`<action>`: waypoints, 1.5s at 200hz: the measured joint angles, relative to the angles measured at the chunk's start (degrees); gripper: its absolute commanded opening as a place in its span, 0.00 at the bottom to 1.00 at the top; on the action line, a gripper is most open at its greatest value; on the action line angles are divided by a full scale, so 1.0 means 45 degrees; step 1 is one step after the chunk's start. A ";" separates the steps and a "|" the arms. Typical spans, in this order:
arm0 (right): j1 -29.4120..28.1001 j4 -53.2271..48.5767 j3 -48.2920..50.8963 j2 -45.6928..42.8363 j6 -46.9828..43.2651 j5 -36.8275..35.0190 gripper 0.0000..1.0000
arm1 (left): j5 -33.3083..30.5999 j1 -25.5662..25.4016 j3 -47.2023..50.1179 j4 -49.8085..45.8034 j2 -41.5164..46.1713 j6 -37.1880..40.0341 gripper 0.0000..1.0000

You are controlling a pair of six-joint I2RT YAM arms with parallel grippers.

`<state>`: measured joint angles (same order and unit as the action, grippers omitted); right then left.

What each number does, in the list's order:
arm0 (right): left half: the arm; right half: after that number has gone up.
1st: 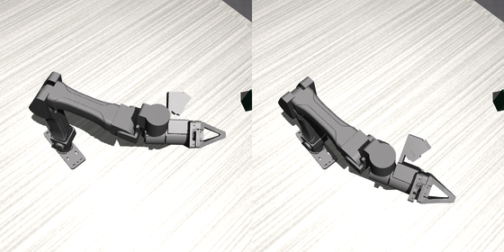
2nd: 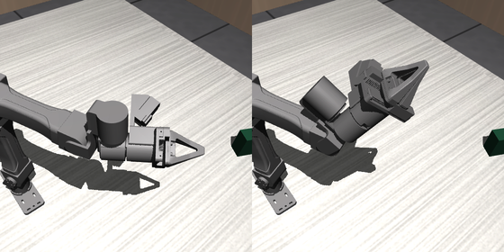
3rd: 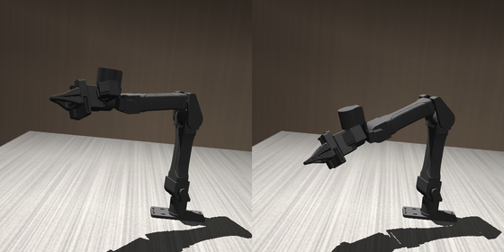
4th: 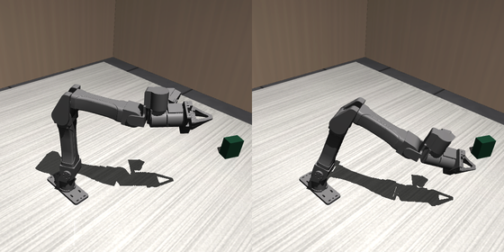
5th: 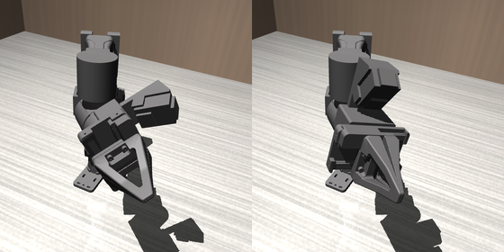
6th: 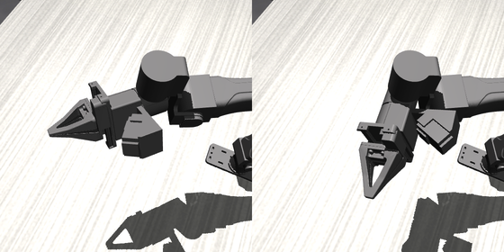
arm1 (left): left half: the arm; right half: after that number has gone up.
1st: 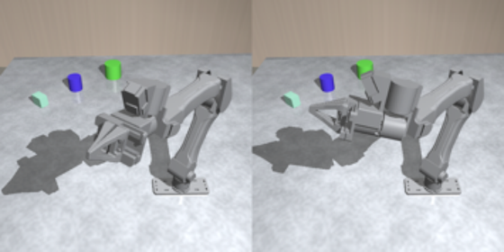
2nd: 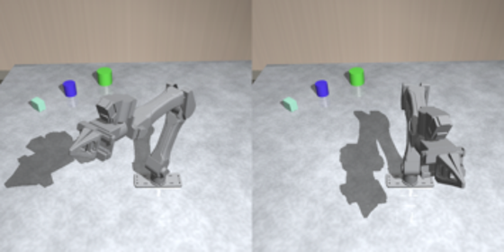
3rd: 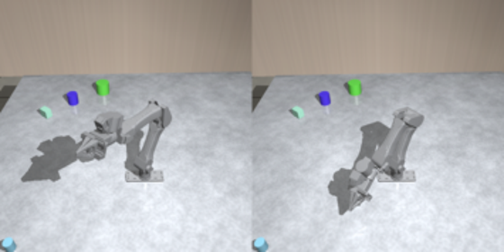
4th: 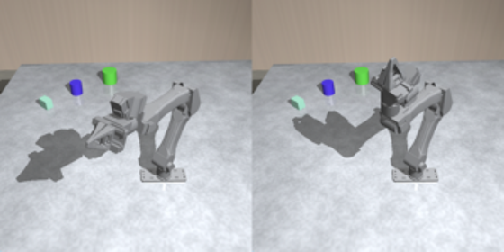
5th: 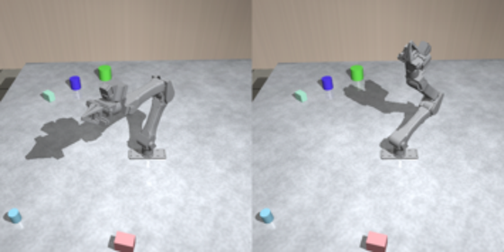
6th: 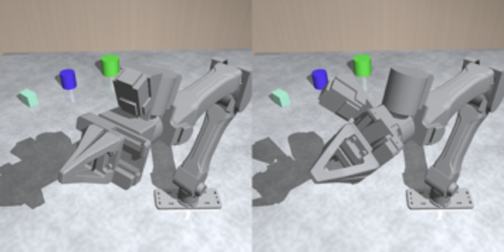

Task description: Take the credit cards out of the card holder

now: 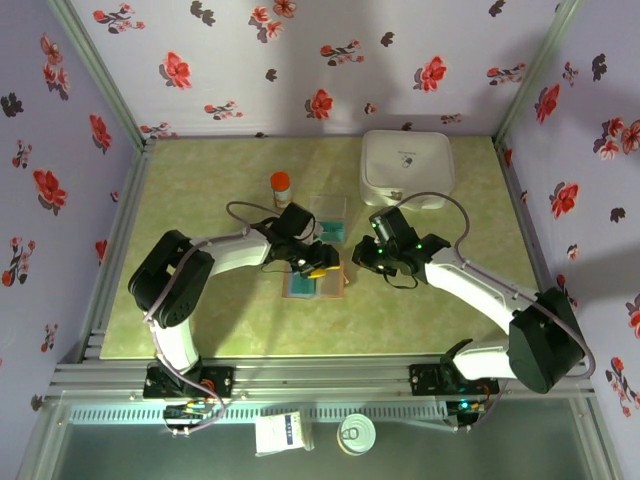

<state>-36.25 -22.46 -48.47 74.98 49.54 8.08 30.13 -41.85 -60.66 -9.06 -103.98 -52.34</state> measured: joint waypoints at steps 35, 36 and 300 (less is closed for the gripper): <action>-0.0010 0.0039 -0.0005 0.0078 0.0000 0.0160 0.20 | -0.0005 0.0015 -0.0010 0.0005 0.0019 0.0000 0.47; -0.0015 0.0044 -0.0005 0.0083 0.0005 0.0160 0.20 | 0.0000 0.0024 -0.0010 0.0005 0.0019 0.0000 0.47; -0.2234 0.2472 -0.2331 0.6047 0.0107 0.2506 0.23 | -0.1273 0.2317 0.3079 -0.1379 0.2312 0.1637 0.13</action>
<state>-46.30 -11.33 -58.96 102.19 50.02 19.35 24.40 -31.42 -46.81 -15.27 -93.58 -44.97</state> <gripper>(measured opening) 0.234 0.137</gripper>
